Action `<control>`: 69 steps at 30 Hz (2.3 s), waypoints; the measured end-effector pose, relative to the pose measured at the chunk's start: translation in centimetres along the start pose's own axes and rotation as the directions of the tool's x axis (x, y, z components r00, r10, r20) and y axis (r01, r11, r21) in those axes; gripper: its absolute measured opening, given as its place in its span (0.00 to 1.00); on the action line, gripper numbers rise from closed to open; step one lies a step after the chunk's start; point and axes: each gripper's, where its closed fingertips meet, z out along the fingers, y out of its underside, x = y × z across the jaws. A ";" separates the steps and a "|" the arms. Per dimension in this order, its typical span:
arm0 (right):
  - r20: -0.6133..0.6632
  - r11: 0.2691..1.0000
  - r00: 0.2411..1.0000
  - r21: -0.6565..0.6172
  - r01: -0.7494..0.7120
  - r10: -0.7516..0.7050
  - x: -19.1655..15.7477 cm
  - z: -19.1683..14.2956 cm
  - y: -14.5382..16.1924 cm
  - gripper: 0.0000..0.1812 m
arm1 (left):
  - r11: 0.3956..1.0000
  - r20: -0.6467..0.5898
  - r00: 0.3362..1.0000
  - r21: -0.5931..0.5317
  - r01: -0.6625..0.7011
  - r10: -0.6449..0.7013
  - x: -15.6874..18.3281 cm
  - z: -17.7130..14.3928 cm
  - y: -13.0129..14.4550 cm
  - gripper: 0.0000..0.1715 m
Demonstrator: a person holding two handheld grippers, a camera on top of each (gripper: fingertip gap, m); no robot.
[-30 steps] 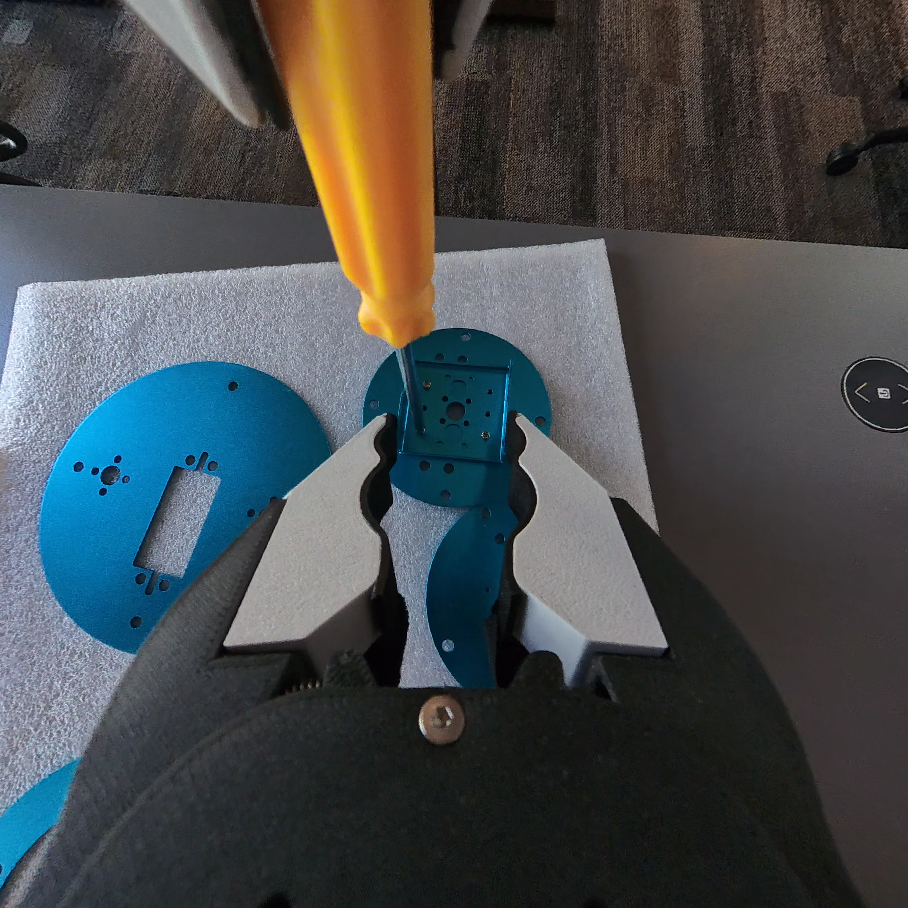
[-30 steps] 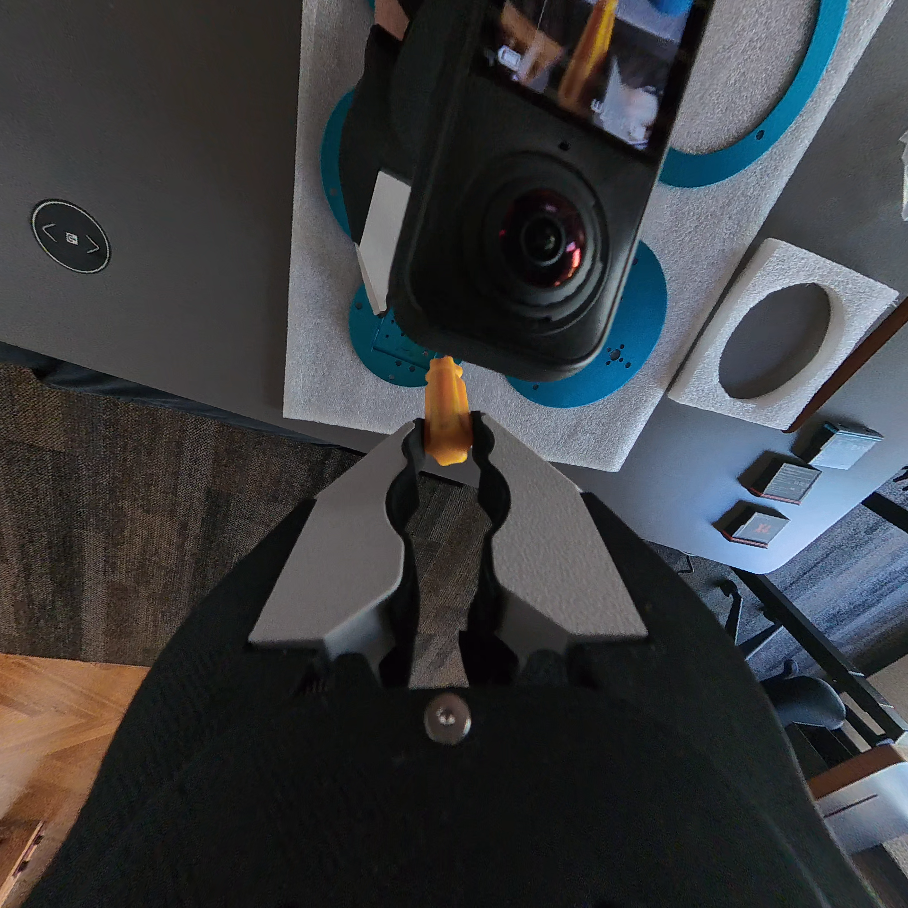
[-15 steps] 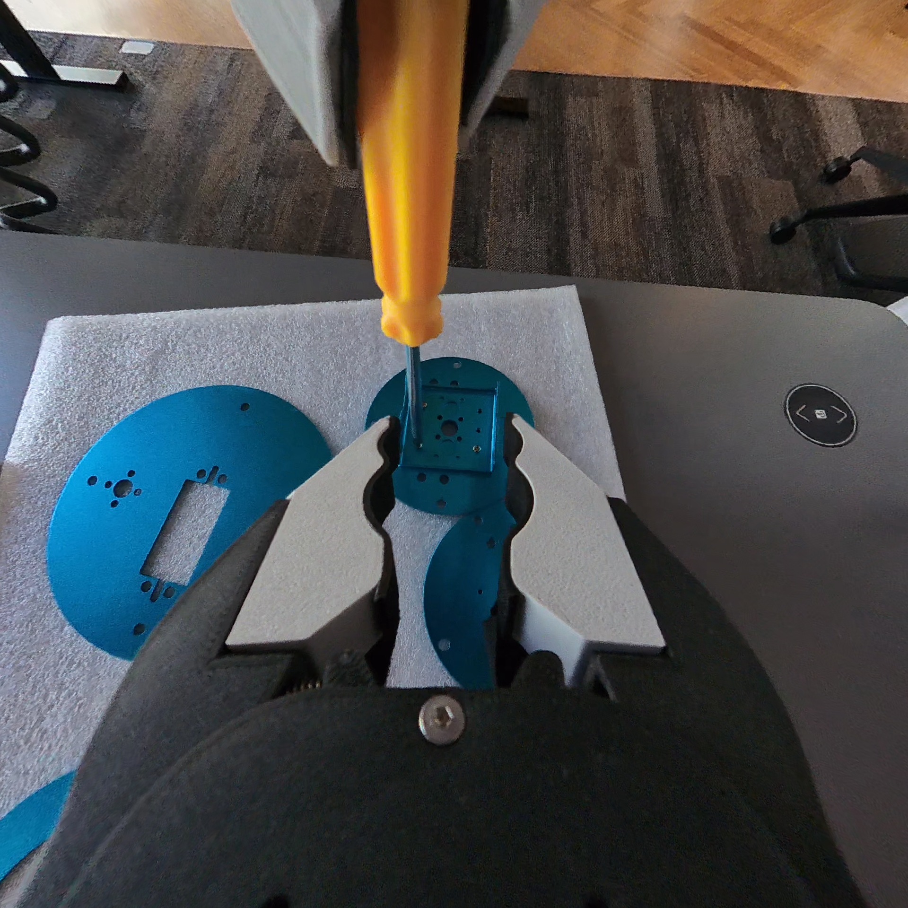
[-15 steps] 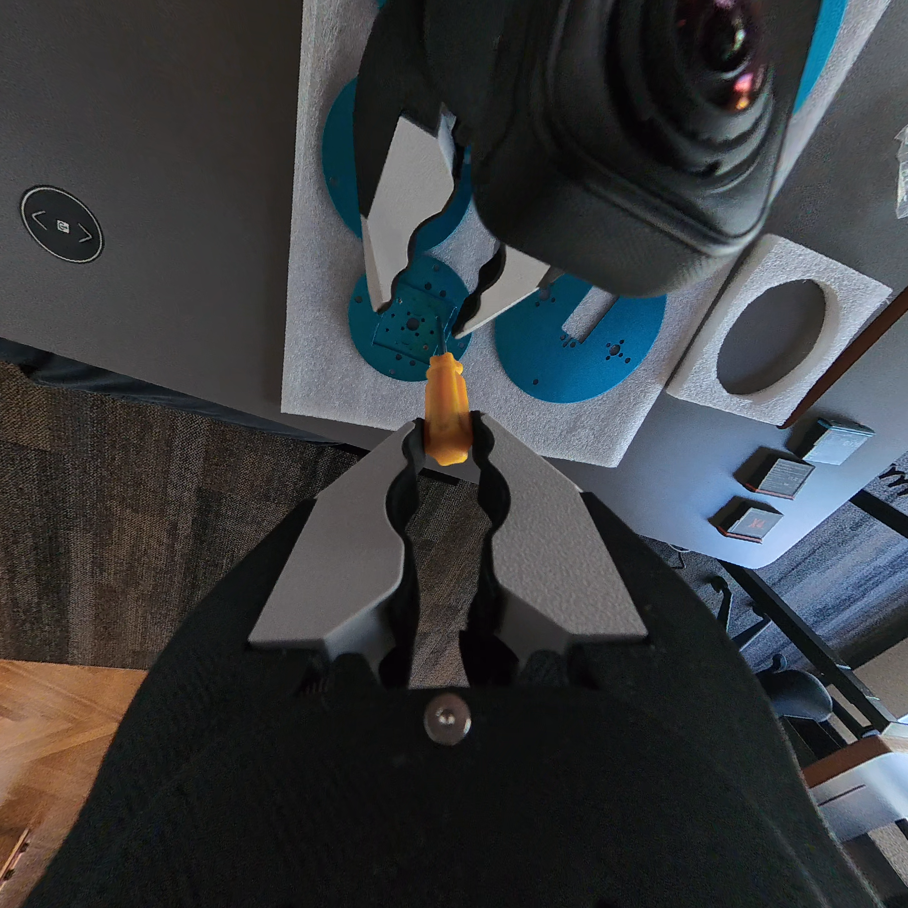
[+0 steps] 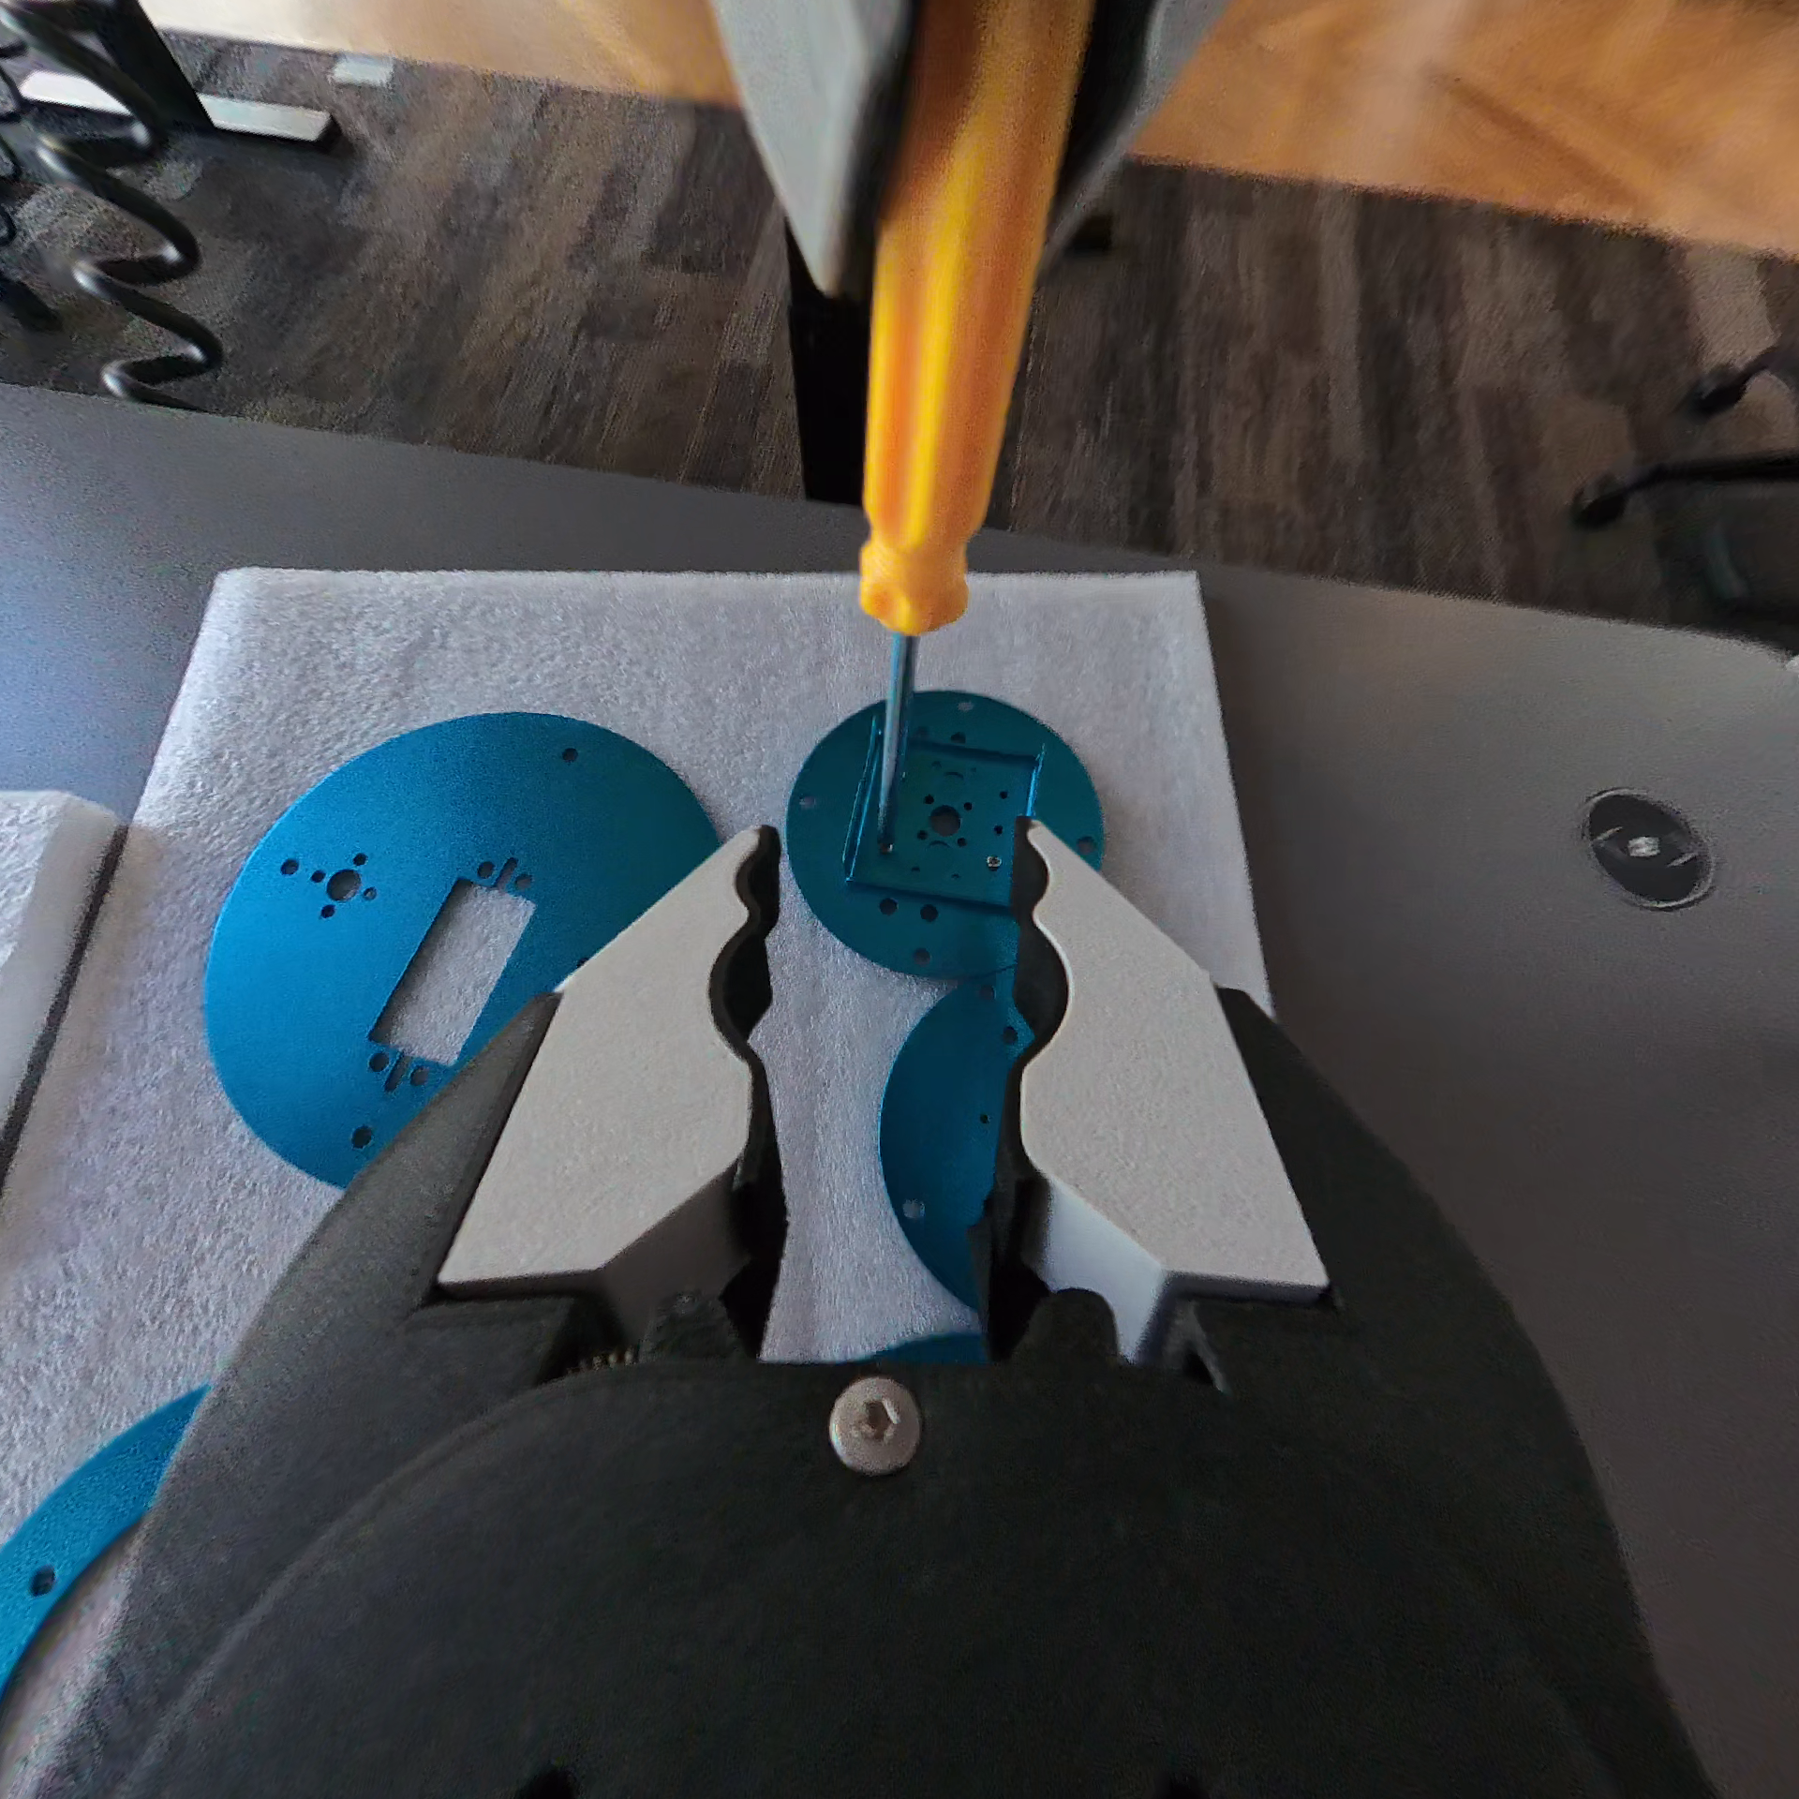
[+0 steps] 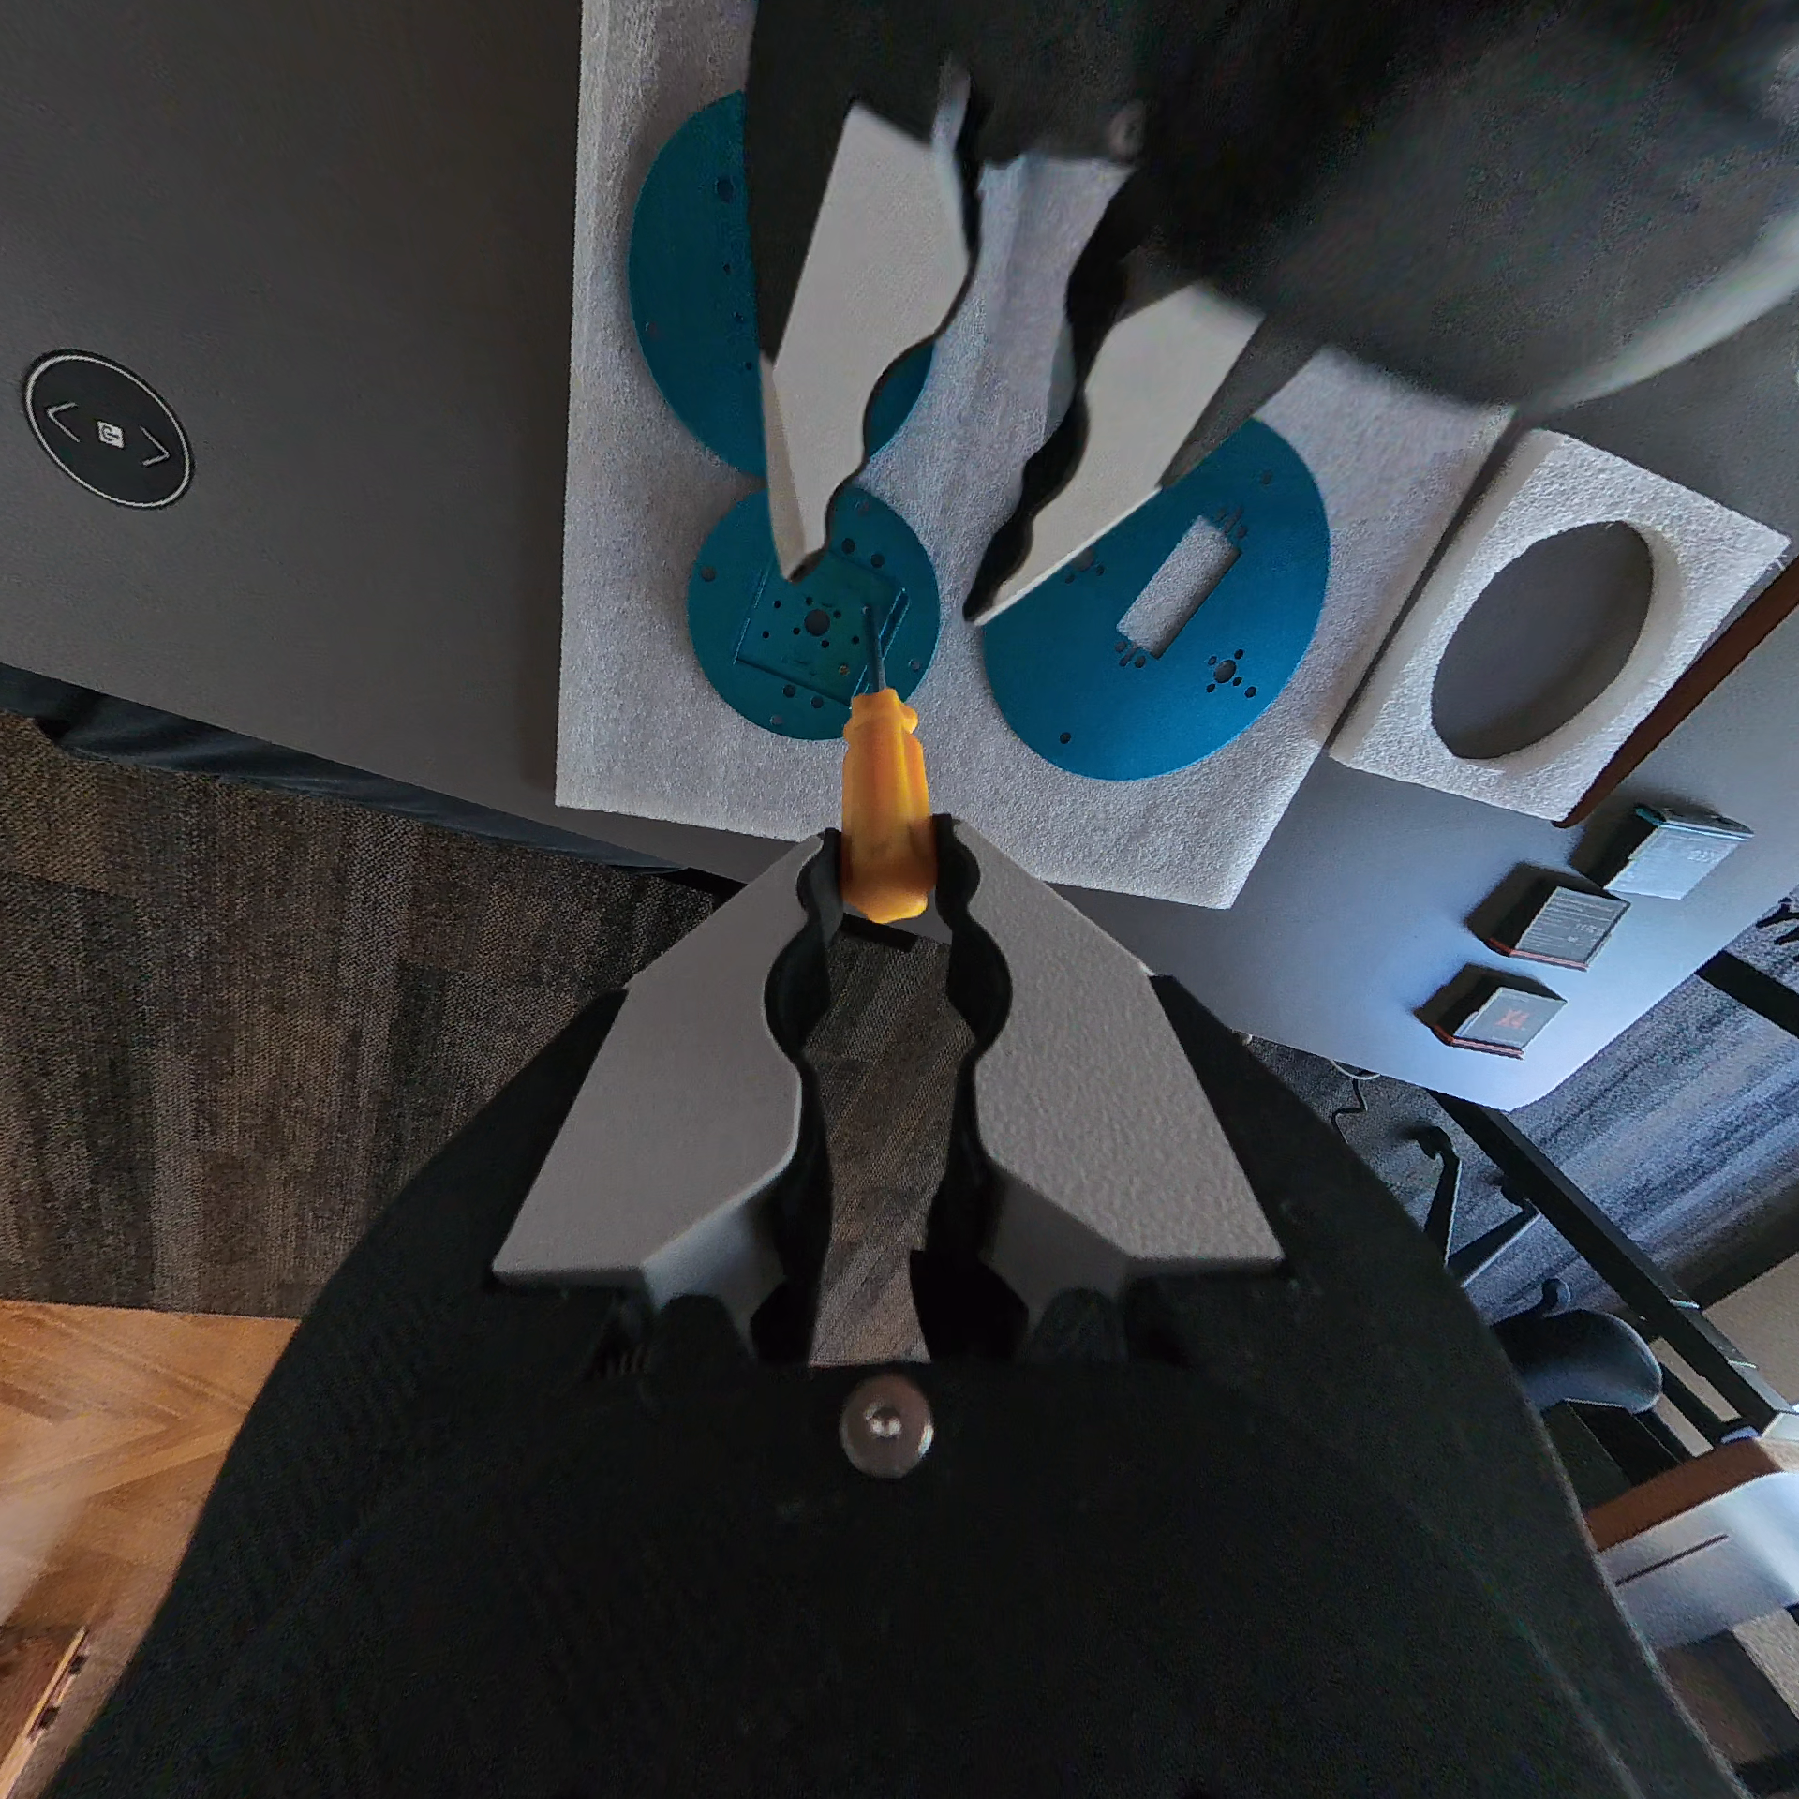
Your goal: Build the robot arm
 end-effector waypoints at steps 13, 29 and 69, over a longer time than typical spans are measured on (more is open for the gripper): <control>0.003 1.000 1.000 -0.008 -0.004 0.004 0.1 0.0 0.1 0.10 | 0.936 -0.080 0.996 -0.345 -0.074 0.049 2.8 -0.4 5.1 0.28; 0.004 1.000 1.000 -0.019 0.005 -0.005 -0.1 0.2 -0.1 0.10 | 0.928 -0.092 0.995 -0.367 -0.061 0.029 2.7 -2.2 5.9 0.23; 0.037 1.000 0.999 -0.002 0.013 -0.013 0.1 0.1 -1.7 0.10 | 0.991 -0.074 0.994 -0.098 -0.093 0.086 2.1 1.4 2.4 0.25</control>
